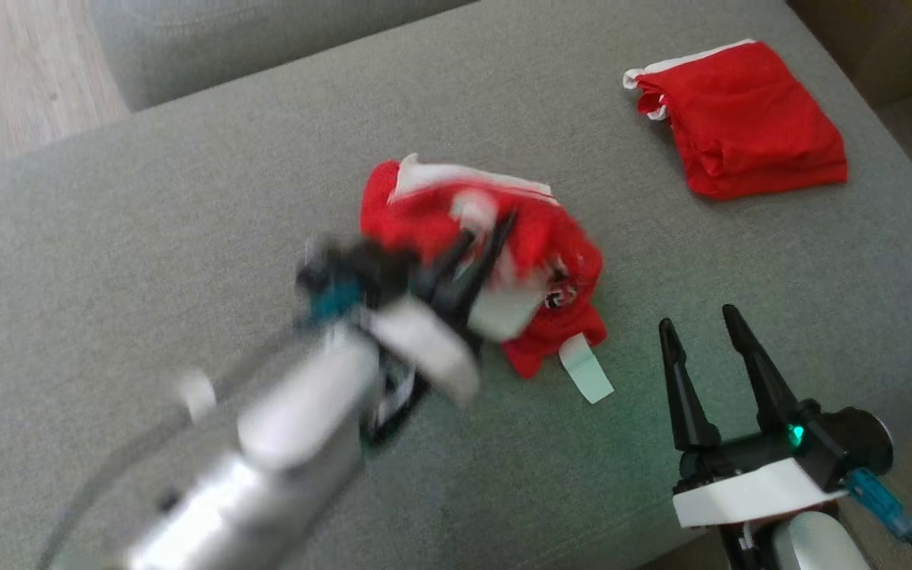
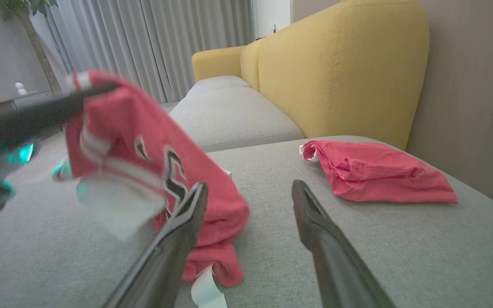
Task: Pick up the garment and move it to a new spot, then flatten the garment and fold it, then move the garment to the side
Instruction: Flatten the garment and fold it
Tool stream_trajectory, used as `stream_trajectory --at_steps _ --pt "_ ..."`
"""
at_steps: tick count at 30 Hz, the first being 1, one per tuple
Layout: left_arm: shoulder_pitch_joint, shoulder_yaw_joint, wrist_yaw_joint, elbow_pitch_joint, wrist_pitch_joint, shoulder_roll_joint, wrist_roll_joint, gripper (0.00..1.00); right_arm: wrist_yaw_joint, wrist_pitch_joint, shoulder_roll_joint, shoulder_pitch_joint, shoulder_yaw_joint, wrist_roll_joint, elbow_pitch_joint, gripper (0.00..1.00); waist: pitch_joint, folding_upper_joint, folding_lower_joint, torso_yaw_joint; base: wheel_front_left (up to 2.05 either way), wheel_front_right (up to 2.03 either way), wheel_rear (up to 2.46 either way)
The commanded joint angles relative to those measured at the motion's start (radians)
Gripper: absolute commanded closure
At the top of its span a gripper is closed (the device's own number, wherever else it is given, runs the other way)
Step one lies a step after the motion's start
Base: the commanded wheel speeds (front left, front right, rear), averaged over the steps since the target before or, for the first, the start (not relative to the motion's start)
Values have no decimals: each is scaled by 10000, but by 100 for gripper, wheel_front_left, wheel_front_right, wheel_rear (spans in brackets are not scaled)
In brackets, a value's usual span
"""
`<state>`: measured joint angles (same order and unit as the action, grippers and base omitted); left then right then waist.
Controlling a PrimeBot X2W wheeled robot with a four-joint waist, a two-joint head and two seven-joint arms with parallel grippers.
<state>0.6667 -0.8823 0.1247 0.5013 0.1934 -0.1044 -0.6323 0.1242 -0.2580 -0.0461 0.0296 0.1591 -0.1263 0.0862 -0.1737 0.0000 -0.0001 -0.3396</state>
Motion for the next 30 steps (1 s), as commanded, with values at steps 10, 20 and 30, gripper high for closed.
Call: stream_trajectory --at_steps 10,20,30 --pt "6169 566 59 -517 -45 -807 -1154 100 65 -38 -41 -155 564 -227 -181 0 485 0 1 312 0 0 0" --pt "2394 -194 59 -2549 -109 -3368 -4032 100 65 -38 -41 40 140 -223 -345 0 279 0 1 1329 0 0 0" --pt "-2271 -835 59 -2352 676 -4335 -3668 100 65 -38 -41 -111 -90 266 -336 0 -139 0 1 2556 0 0 0"
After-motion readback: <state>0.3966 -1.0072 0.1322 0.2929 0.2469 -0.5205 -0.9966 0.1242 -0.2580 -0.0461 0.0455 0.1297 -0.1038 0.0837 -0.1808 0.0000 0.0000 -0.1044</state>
